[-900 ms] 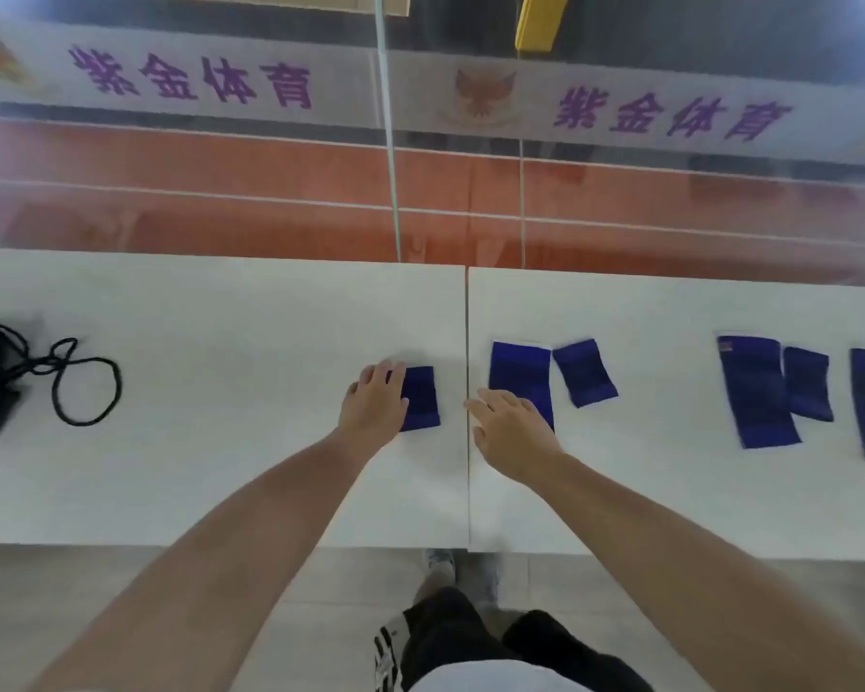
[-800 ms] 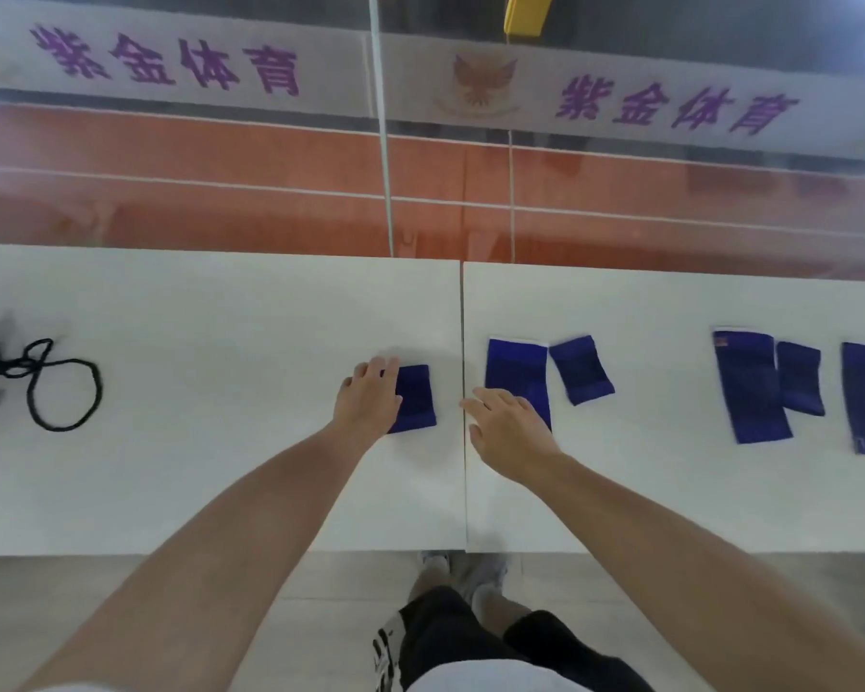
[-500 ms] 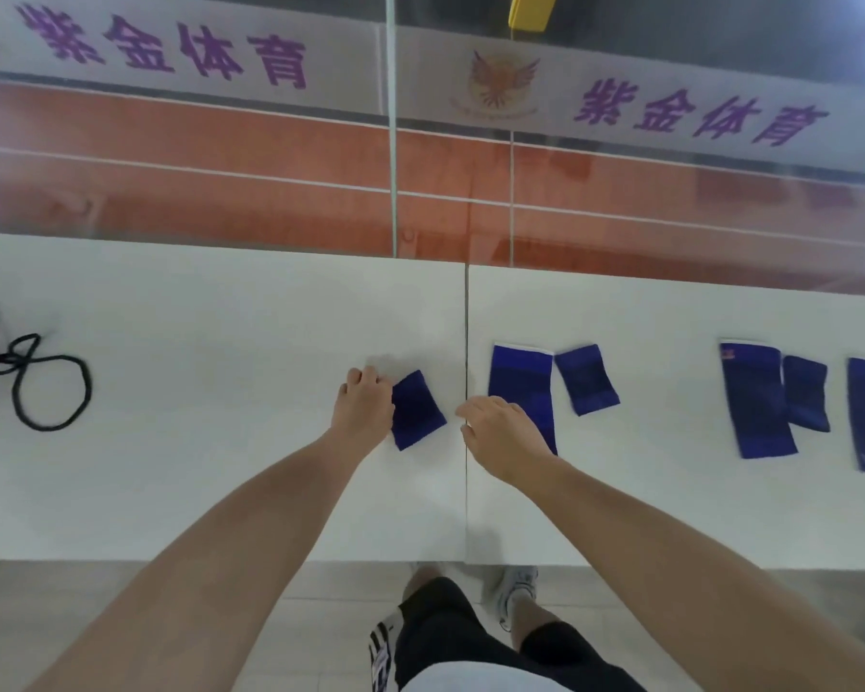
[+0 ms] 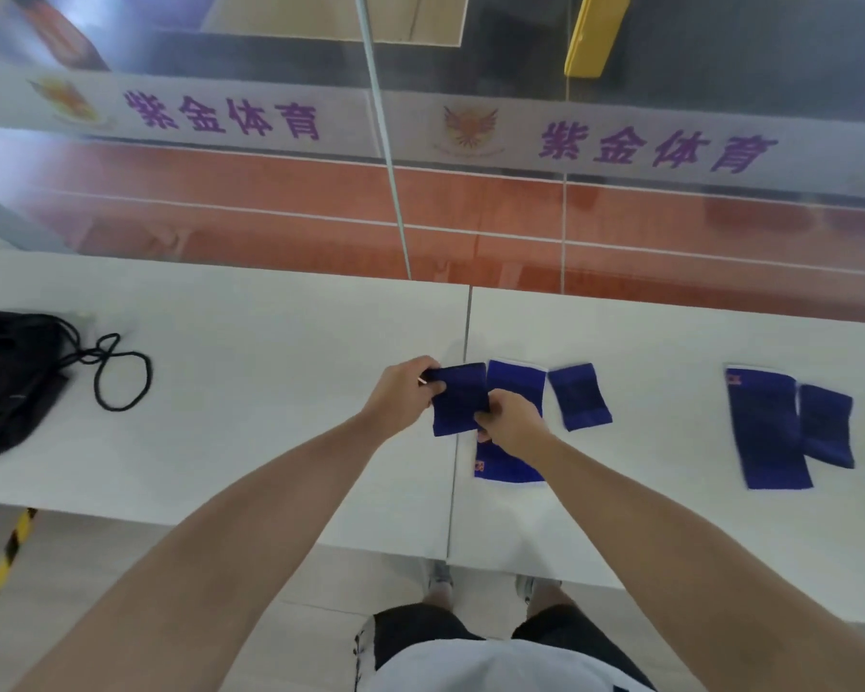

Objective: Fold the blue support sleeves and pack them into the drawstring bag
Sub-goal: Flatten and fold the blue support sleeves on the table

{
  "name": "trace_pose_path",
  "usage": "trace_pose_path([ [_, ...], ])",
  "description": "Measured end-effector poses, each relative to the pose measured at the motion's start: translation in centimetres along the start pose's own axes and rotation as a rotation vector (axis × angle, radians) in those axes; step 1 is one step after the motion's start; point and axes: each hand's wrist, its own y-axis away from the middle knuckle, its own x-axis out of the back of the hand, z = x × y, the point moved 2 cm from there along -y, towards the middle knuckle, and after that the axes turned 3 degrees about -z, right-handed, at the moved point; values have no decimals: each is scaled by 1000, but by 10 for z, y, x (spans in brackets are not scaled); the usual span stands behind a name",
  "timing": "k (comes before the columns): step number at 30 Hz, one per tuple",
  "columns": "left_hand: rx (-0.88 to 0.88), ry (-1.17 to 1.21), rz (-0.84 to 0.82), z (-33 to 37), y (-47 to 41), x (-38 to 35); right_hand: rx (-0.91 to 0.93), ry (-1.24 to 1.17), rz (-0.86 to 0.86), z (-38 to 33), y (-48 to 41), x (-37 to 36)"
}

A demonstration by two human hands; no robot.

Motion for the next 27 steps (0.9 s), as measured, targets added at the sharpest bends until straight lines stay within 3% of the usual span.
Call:
trace_pose_path([
  [5, 37, 16, 64, 48, -8, -61, -34, -126, 24, 62, 11, 49],
  [14, 10, -256, 80, 93, -60, -174, -232, -263, 168, 172, 6, 105],
  [27, 2, -494, 194, 87, -111, -214, -191, -116, 204, 199, -40, 122],
])
